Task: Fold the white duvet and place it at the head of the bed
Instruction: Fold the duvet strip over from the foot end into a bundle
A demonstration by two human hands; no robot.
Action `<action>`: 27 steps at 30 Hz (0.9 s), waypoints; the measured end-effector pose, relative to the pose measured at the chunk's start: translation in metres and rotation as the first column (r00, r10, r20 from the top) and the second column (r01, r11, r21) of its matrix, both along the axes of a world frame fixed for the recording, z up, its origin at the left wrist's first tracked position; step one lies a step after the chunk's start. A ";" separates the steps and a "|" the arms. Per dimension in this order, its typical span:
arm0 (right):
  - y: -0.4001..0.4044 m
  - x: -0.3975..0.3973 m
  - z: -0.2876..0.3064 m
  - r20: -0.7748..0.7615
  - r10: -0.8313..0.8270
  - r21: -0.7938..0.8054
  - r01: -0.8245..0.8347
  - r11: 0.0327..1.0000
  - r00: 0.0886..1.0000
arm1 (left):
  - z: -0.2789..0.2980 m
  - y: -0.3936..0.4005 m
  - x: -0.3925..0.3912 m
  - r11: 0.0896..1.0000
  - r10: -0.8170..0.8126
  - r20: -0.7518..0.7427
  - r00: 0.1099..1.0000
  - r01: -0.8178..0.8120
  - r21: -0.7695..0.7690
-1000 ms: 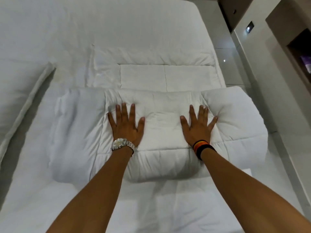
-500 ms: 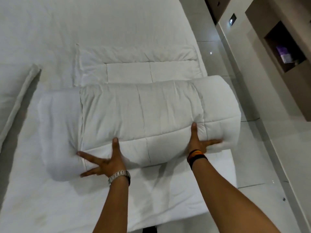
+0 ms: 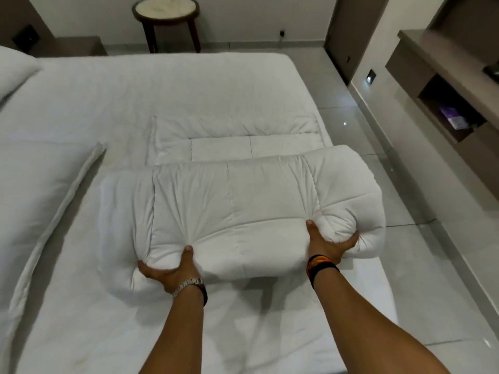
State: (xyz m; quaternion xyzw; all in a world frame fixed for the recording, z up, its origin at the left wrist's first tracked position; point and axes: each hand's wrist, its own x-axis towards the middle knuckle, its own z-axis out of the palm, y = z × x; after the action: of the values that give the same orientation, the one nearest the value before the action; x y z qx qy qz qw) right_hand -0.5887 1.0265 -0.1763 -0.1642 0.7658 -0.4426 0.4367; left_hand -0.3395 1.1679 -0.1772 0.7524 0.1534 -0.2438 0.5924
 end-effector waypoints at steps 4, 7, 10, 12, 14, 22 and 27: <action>0.057 -0.019 0.040 -0.001 0.034 0.019 -0.034 0.999 0.999 | 0.049 0.059 -0.016 0.998 -0.055 0.156 0.986 0.060 -0.024; 0.128 -0.055 0.061 -0.006 0.047 0.051 -0.047 0.998 0.999 | 0.083 0.121 -0.044 0.994 -0.108 0.211 0.972 0.100 0.046; 0.198 -0.101 0.082 0.003 0.063 0.007 -0.063 0.998 0.998 | 0.111 0.187 -0.075 0.984 -0.179 0.281 0.943 0.164 0.077; 0.226 -0.127 0.101 0.017 0.061 -0.070 -0.059 0.996 0.998 | 0.127 0.219 -0.093 0.977 -0.212 0.346 0.914 0.201 0.069; 0.231 -0.141 0.122 0.002 0.069 -0.156 -0.068 0.985 0.998 | 0.145 0.230 -0.104 0.971 -0.235 0.419 0.877 0.234 0.055; 0.119 -0.122 0.173 -0.179 0.620 -0.252 -0.645 0.721 0.764 | 0.166 0.138 -0.074 0.866 -0.421 0.595 0.684 0.498 0.041; 0.061 -0.079 0.123 -0.871 0.489 0.269 -0.878 0.395 -0.047 | 0.098 0.059 -0.029 0.555 -0.795 0.606 0.003 0.407 0.726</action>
State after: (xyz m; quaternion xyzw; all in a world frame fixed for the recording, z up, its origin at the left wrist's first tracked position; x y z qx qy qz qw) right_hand -0.6674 1.0874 -0.0535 -0.8122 0.5599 -0.1317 0.0975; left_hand -0.3681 1.2267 -0.0790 0.8224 -0.5094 0.0168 0.2528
